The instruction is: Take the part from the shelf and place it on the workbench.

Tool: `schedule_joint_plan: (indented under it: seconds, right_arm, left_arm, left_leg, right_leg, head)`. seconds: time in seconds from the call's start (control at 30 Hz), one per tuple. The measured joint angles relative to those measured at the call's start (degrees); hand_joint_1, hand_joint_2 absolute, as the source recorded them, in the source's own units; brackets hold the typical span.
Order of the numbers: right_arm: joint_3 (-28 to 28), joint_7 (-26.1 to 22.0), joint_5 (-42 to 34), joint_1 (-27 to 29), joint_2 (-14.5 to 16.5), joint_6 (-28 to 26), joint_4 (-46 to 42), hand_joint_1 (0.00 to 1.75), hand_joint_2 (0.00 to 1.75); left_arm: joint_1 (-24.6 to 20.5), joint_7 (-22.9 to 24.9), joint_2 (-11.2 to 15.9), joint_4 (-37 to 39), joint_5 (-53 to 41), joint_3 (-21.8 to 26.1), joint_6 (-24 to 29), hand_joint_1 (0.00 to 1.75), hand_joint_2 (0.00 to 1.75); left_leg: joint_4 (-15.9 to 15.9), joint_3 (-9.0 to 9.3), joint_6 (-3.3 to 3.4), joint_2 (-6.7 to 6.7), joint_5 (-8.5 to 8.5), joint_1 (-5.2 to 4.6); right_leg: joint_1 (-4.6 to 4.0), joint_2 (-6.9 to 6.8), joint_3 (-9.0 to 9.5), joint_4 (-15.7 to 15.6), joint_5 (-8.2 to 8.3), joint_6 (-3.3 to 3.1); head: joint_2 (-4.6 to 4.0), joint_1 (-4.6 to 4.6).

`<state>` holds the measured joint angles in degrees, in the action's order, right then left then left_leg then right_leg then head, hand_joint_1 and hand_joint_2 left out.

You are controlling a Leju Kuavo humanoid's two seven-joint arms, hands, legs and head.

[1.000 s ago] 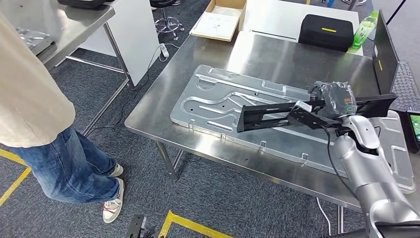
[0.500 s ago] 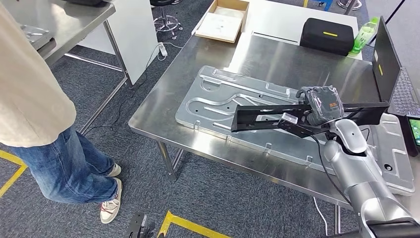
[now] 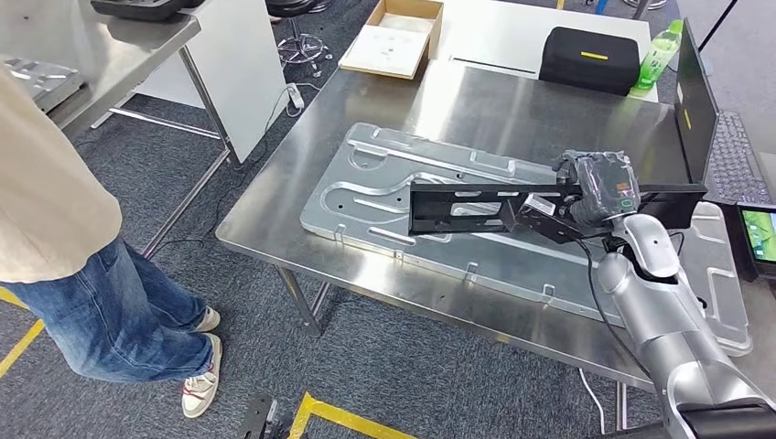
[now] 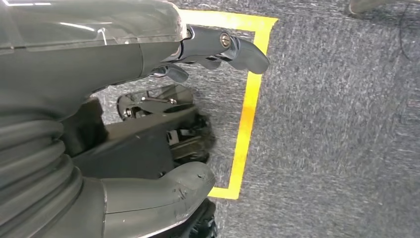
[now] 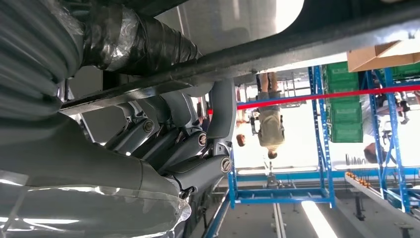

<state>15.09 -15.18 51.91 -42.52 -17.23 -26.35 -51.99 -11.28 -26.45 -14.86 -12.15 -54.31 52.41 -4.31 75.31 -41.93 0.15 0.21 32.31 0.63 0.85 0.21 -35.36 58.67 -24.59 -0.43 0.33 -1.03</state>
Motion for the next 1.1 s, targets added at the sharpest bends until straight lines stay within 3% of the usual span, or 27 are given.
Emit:
schedule_joint_plan:
  seconds: [0.07, 0.13, 0.27, 0.33, 0.4, 0.47, 0.5, 0.53, 0.57, 0.63, 0.67, 0.8, 0.87, 0.93, 0.97, 1.0, 1.03, 1.1]
  right_arm:
    - [-0.4, 0.1, -1.0, -0.1, 0.0, 0.1, -0.2, 0.0, 1.75]
    - [-1.0, 0.3, -1.5, -0.5, 0.0, 0.6, -0.6, 0.0, 1.75]
    - [-1.5, 0.9, -0.5, -1.0, -0.2, 1.1, -0.9, 0.0, 1.75]
    - [-1.7, 1.2, 0.0, -1.2, -0.2, 1.0, -1.0, 0.0, 1.75]
    - [-1.7, 1.3, 0.4, -1.4, -0.2, 0.9, -0.9, 0.0, 1.75]
    - [-1.7, 1.4, 0.7, -1.3, -0.2, 0.8, -0.7, 0.0, 1.75]
    - [-1.7, 1.4, 0.8, -1.3, -0.2, 0.8, -0.6, 0.0, 1.75]
    - [-1.7, 1.4, 0.8, -1.3, -0.2, 0.8, -0.5, 0.0, 1.75]
    - [-1.7, 1.4, 0.8, -1.5, -0.2, 0.8, -0.5, 0.0, 1.75]
    - [-1.7, 1.4, 0.8, -2.0, -0.2, 0.8, -0.4, 0.0, 1.75]
    - [-1.7, 1.4, 0.8, -2.1, -0.2, 0.8, -0.4, 0.0, 1.75]
    - [-1.7, 1.7, 0.7, -2.3, -0.1, 1.1, -0.3, 0.0, 1.75]
    - [-1.7, 3.1, 1.2, -2.7, 0.0, 1.4, -0.1, 0.0, 1.75]
    - [-1.7, 5.6, 2.3, -3.4, 0.1, 2.4, 1.0, 0.0, 1.75]
    - [-1.7, 6.9, 2.9, -3.9, 0.1, 3.3, 2.0, 0.0, 1.75]
    - [-1.7, 8.0, 3.4, -4.5, 0.2, 4.3, 3.1, 0.0, 1.75]
    - [-1.7, 8.8, 3.8, -5.1, 0.2, 5.0, 4.2, 0.0, 1.31]
    - [-1.7, 9.5, 4.2, -6.4, 0.2, 5.1, 6.0, 0.0, 0.44]
  left_arm:
    - [0.0, -0.1, 0.0, 0.0, 0.1, 0.0, 0.0, 0.0, 1.75]
    - [0.0, 0.0, 0.1, 0.0, -0.1, -0.2, 0.3, 0.0, 1.75]
    - [0.1, 0.4, 0.1, 0.0, -0.5, -0.8, 0.8, 0.0, 1.75]
    - [-0.1, 0.3, 0.0, 0.0, -0.2, -0.9, 0.8, 0.0, 1.75]
    - [-0.1, 0.2, 0.0, 0.0, 0.2, -0.9, 0.7, 0.0, 1.75]
    - [-0.1, 0.2, 0.0, 0.0, 0.5, -0.9, 0.6, 0.0, 1.75]
    - [0.0, 0.2, 0.0, 0.0, 0.6, -0.9, 0.6, 0.0, 1.75]
    - [0.0, 0.2, 0.0, 0.0, 0.7, -0.9, 0.5, 0.0, 1.75]
    - [-0.1, 0.2, 0.0, 0.0, 0.7, -0.9, 0.5, 0.0, 1.75]
    - [-0.1, 0.2, 0.0, 0.0, 0.8, -0.9, 0.4, 0.0, 1.75]
    - [-0.1, 0.2, 0.0, 0.0, 0.8, -0.9, 0.4, 0.0, 1.75]
    - [-0.1, 0.1, 0.1, 0.0, 0.9, -0.9, 0.4, 0.0, 1.75]
    - [-0.1, 0.1, 0.1, 0.0, 0.9, -0.9, 0.4, 0.0, 1.75]
    - [0.0, 0.1, 0.1, 0.0, 1.0, -0.9, 0.5, 0.0, 1.75]
    - [0.1, 0.1, 0.1, 0.0, 1.1, -0.9, 0.5, 0.0, 1.75]
    - [0.1, 0.1, 0.1, 0.0, 1.3, -0.9, 0.6, 0.0, 1.75]
    - [0.2, 0.0, 0.1, 0.0, 1.4, -0.9, 0.6, 0.0, 1.75]
    - [0.1, 0.0, 0.2, 0.0, 1.5, -0.9, 0.7, 0.0, 1.75]
  left_leg:
    - [-7.2, 3.32, 0.69, -0.14, -4.09, -0.09]
    - [-14.2, 6.63, 1.35, -0.36, -6.59, -0.33]
    - [-16.7, 7.59, 2.06, -0.35, -7.16, -0.49]
    - [-17.5, 7.88, 2.68, -0.2, -7.73, -0.22]
    - [-17.9, 7.93, 2.98, -0.1, -7.98, -0.12]
    - [-17.8, 7.9, 2.98, -0.08, -7.96, -0.12]
    - [-17.7, 7.9, 2.93, -0.08, -7.91, -0.12]
    - [-17.6, 7.92, 2.84, -0.08, -7.8, -0.09]
    - [-17.4, 7.94, 2.68, -0.09, -7.64, -0.06]
    - [-17.0, 7.86, 2.17, -0.12, -7.25, -0.2]
    - [-16.8, 7.81, 1.87, -0.12, -7.12, -0.3]
    - [-16.2, 7.59, 0.77, -0.1, -6.36, -0.35]
    - [-11.8, 5.7, 0.3, -0.13, -3.64, -0.25]
    - [-3.9, 2.09, 0.07, -0.15, -0.05, -0.19]
    - [-0.9, 0.61, 0.03, -0.15, 0.89, -0.17]
    - [0.2, 0.03, 0.07, -0.15, 0.72, -0.17]
    - [-1.0, 0.53, 0.2, -0.15, -0.48, -0.17]
    - [-8.7, 4.05, 0.74, -0.21, -4.37, -0.22]
  right_leg:
    - [-0.14, 0.17, 0.09, 0.1, -0.09, 0.07]
    - [-0.38, 0.3, -0.03, 0.3, -0.19, 0.38]
    - [-0.25, 0.45, -0.15, 0.2, -0.1, 1.65]
    - [-0.13, 0.37, -1.15, 2.5, -1.82, 2.24]
    - [0.02, 0.22, -4.25, 9.1, -5.37, 2.75]
    - [0.24, 0.14, -7.27, 15.2, -7.26, 3.18]
    - [0.37, 0.1, -7.57, 15.6, -6.68, 3.32]
    - [0.5, 0.03, -6.61, 13.5, -4.98, 3.39]
    - [0.62, -0.11, -4.69, 9.5, -2.77, 3.41]
    - [0.45, -0.33, -1.13, 2.2, -0.14, 3.06]
    - [0.3, -0.36, -0.32, 0.5, 0.17, 2.75]
    - [0.22, -0.25, -0.09, -0.1, 0.07, 1.15]
    - [0.4, -0.31, 0.06, -0.3, 0.19, 0.34]
    - [0.24, -0.3, 0.0, -0.2, 0.14, -0.02]
    - [0.15, -0.27, -0.03, -0.1, 0.11, -0.08]
    - [0.08, -0.22, -0.06, 0.0, 0.08, -0.12]
    - [0.02, -0.16, -0.07, 0.0, 0.05, -0.11]
    - [-0.06, -0.04, -0.04, 0.2, -0.05, 0.01]
  head:
    - [0.0, 0.01]
    - [0.0, 0.01]
    - [0.0, -0.02]
    - [0.0, -0.11]
    - [0.0, -0.2]
    - [0.0, -0.19]
    - [0.0, -0.19]
    - [0.0, -0.19]
    - [0.0, -0.2]
    - [0.0, -0.19]
    - [0.0, -0.18]
    - [0.0, -0.14]
    - [0.0, -0.09]
    - [0.0, -0.05]
    - [0.0, -0.06]
    - [0.0, -0.05]
    - [0.0, -0.05]
    - [0.0, -0.05]
